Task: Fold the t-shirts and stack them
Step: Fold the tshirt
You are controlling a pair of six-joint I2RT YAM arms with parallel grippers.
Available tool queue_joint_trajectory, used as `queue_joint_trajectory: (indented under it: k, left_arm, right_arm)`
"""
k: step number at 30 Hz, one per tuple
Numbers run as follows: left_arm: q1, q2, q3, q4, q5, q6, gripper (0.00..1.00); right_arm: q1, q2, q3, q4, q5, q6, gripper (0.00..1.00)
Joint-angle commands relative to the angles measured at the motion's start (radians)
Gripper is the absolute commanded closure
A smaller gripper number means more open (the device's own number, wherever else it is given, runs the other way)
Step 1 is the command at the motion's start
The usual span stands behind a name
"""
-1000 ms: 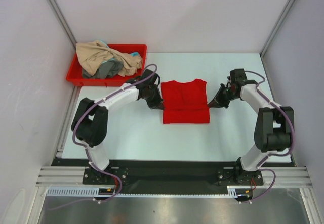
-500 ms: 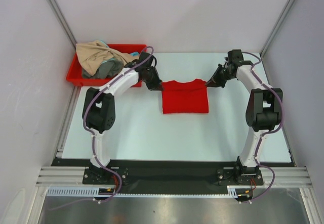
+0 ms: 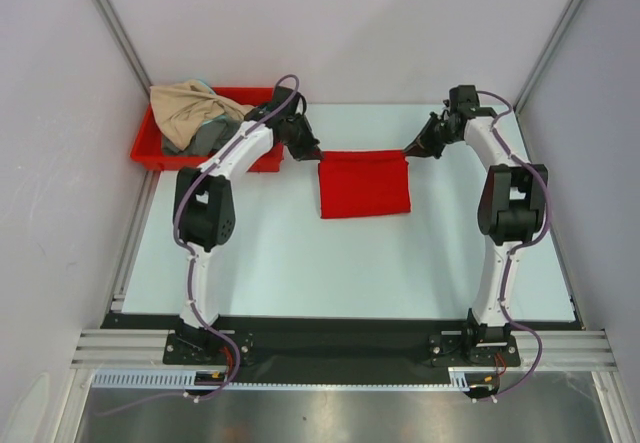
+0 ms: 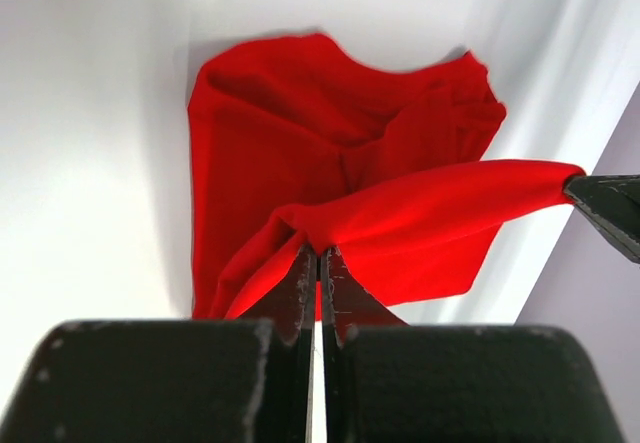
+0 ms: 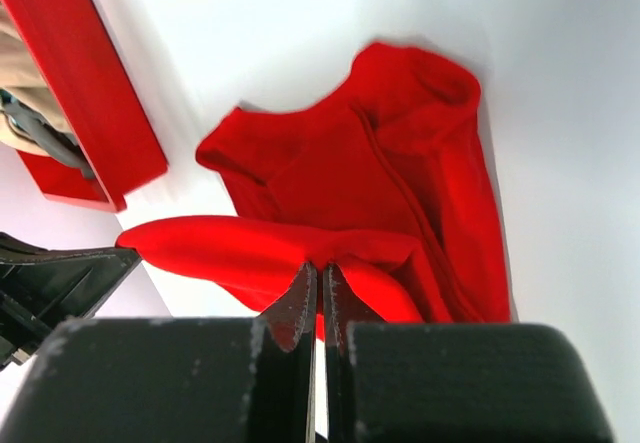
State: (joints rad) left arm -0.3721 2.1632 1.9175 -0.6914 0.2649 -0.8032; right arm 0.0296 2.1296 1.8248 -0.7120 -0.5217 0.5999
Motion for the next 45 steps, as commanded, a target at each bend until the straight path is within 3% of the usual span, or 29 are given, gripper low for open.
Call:
queue_joint_trajectory:
  k: [1, 25, 28, 31, 32, 34, 35, 39, 41, 45]
  left_arm:
    - [0.028, 0.030, 0.078, -0.011, 0.005, 0.001, 1.00]
    - [0.067, 0.259, 0.288, 0.067, 0.099, -0.045, 0.99]
    - [0.070, 0.291, 0.325, 0.073, 0.099, -0.037, 0.89]
    - [0.065, 0.310, 0.414, 0.053, 0.031, 0.027, 0.72]
    - [0.065, 0.311, 0.448, 0.035, -0.036, 0.048, 0.55]
    - [0.065, 0.301, 0.540, -0.017, -0.097, 0.129, 0.45]
    - [0.065, 0.273, 0.554, -0.025, -0.121, 0.157, 0.32]
    - [0.071, 0.158, 0.445, -0.013, -0.104, 0.210, 0.32]
    - [0.055, 0.110, 0.361, 0.019, -0.063, 0.210, 0.34]
    - [-0.005, -0.004, 0.075, 0.169, 0.075, 0.199, 0.47]
  right_arm:
    - [-0.013, 0.035, 0.085, -0.004, -0.017, 0.015, 1.00]
    - [-0.022, 0.280, 0.355, 0.011, -0.047, 0.075, 1.00]
    - [-0.022, 0.299, 0.369, 0.035, -0.038, 0.084, 0.99]
    - [-0.022, 0.317, 0.370, 0.089, -0.024, 0.095, 0.92]
    - [-0.048, 0.325, 0.376, 0.101, -0.024, 0.095, 0.85]
    - [-0.057, 0.342, 0.404, 0.109, -0.027, 0.084, 0.76]
    - [-0.063, 0.354, 0.425, 0.097, -0.031, 0.068, 0.65]
    - [-0.066, 0.343, 0.597, -0.073, 0.047, -0.081, 0.40]
    - [-0.062, 0.272, 0.568, -0.125, 0.080, -0.144, 0.34]
    - [-0.007, 0.115, 0.339, -0.049, 0.017, -0.170, 0.35]
